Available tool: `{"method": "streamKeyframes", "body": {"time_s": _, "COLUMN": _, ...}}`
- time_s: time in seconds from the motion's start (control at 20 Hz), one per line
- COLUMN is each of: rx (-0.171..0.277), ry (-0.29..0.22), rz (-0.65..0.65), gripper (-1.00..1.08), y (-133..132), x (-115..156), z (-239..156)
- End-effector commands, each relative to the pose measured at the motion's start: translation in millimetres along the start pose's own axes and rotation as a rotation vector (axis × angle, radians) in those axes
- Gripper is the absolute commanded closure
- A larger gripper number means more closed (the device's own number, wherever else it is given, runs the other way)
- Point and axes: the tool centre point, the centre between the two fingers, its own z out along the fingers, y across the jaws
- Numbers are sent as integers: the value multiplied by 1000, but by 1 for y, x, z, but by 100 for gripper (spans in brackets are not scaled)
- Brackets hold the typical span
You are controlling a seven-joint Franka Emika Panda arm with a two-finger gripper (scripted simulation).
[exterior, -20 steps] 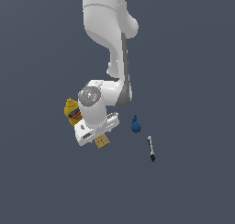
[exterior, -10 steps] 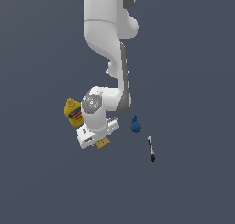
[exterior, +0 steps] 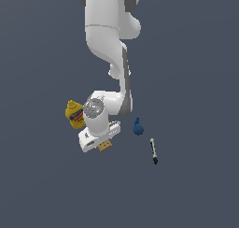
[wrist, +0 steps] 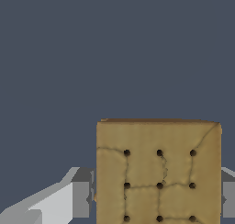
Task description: Pick up a designated object from a clutter of objects.
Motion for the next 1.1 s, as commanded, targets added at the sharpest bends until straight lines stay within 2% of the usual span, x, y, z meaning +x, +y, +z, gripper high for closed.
{"method": "streamKeyframes", "body": {"time_s": 0.0, "rx": 1, "ry": 0, "rz": -1, "gripper": 108, "y": -1, "x": 1, "z": 1}}
{"method": "streamKeyframes", "body": {"time_s": 0.55, "rx": 0, "ry": 0, "rz": 0, "gripper": 108, "y": -3, "x": 1, "z": -8}}
{"method": "streamKeyframes", "body": {"time_s": 1.05, "rx": 0, "ry": 0, "rz": 0, "gripper": 108, "y": -24, "x": 3, "z": -62}}
